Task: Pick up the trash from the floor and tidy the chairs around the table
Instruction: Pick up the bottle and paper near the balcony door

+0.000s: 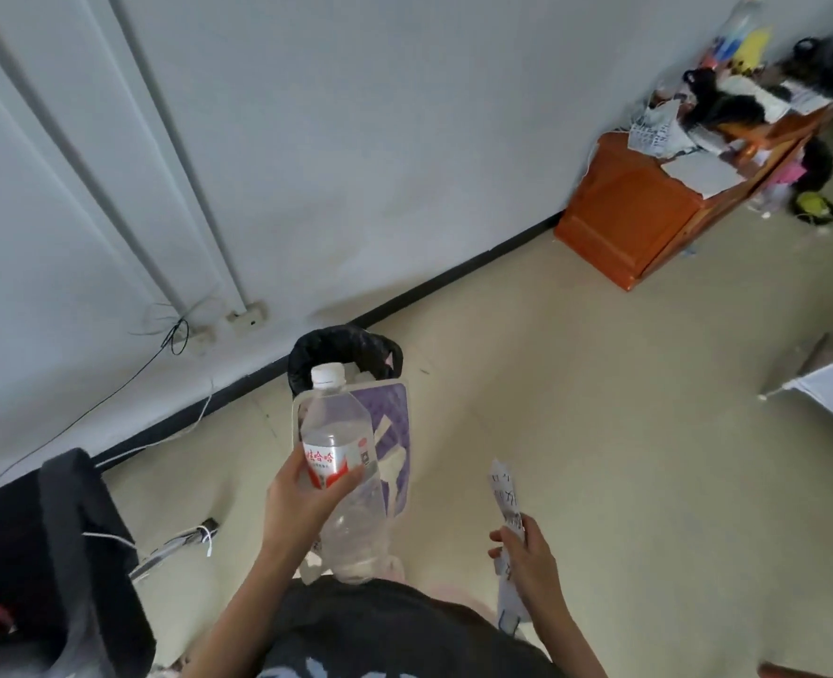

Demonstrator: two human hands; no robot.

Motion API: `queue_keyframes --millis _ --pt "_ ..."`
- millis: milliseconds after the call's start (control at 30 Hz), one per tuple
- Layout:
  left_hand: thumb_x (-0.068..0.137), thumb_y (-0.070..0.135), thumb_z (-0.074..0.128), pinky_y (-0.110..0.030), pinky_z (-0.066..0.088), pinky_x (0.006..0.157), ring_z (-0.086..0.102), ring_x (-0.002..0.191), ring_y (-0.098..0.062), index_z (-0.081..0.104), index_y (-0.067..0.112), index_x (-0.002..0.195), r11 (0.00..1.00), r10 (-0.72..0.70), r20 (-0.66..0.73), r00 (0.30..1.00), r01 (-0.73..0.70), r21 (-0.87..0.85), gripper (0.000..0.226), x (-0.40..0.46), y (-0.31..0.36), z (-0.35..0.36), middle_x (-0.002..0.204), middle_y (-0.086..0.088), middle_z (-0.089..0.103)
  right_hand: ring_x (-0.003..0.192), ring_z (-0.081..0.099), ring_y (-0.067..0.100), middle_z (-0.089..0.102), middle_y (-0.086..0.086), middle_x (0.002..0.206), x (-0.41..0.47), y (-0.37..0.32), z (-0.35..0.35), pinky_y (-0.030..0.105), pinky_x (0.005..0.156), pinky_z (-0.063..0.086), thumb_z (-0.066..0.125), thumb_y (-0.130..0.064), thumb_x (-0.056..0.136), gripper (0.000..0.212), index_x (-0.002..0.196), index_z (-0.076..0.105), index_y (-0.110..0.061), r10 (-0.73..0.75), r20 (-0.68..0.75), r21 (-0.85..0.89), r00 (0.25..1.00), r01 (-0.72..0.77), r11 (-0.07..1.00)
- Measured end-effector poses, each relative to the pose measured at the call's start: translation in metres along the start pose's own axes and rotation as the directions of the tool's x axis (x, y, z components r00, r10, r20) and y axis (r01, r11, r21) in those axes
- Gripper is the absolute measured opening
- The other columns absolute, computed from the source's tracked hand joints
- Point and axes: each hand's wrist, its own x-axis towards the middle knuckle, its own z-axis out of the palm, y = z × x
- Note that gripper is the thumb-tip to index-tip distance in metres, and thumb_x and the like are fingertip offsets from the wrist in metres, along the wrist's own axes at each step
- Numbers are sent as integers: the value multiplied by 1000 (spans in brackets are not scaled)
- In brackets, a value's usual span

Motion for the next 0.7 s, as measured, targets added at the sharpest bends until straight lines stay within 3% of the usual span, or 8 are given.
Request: queue_keyframes --millis 200,300,400,467,567,667,700 --pt "34 70 68 -26 53 68 64 79 -10 51 33 96 999 -5 -56 998 3 -35 74 109 49 34 87 11 64 76 66 21 65 6 93 112 -75 -6 28 60 45 49 -13 89 13 100 54 -17 20 110 -115 994 -7 993" --pt "23 82 63 -25 52 67 64 80 -11 51 26 102 994 -65 -143 988 52 -94 98 153 55 53 88 8 64 70 66 18 66 4 88 180 -122 2 23 55 45 48 -14 90 10 95 55 -19 -8 227 -215 974 58 975" --pt "34 67 70 -30 54 73 64 88 -19 50 19 112 980 -143 -245 959 102 -173 94 199 52 73 100 -3 66 68 63 17 67 6 88 249 -179 21 15 48 44 48 -13 90 10 96 54 -19 -16 354 -303 935 131 944" --pt "39 58 73 -35 54 77 64 92 -20 49 17 117 957 -212 -302 929 135 -258 92 229 51 86 106 -6 65 69 59 18 66 9 92 293 -220 42 21 53 44 48 -14 88 9 95 51 -17 25 434 -365 901 150 919" --pt "38 53 78 -41 54 81 65 91 -18 51 26 110 906 -328 -383 864 173 -387 81 276 48 101 104 -4 67 71 55 23 62 10 93 349 -274 89 33 66 45 51 -22 82 17 96 46 -13 49 520 -421 853 206 883" --pt "39 51 83 -48 53 87 66 94 -20 51 36 105 870 -385 -424 819 169 -463 74 326 35 110 103 0 68 73 51 23 55 5 80 391 -311 146 28 60 39 45 -13 88 3 89 47 -14 -13 594 -447 804 344 825" --pt "41 49 83 -46 53 87 66 95 -19 51 33 109 868 -386 -430 816 163 -469 77 342 31 113 104 0 67 75 51 23 55 2 76 403 -318 164 26 59 38 44 -11 88 9 84 49 -17 -39 606 -436 794 373 819"
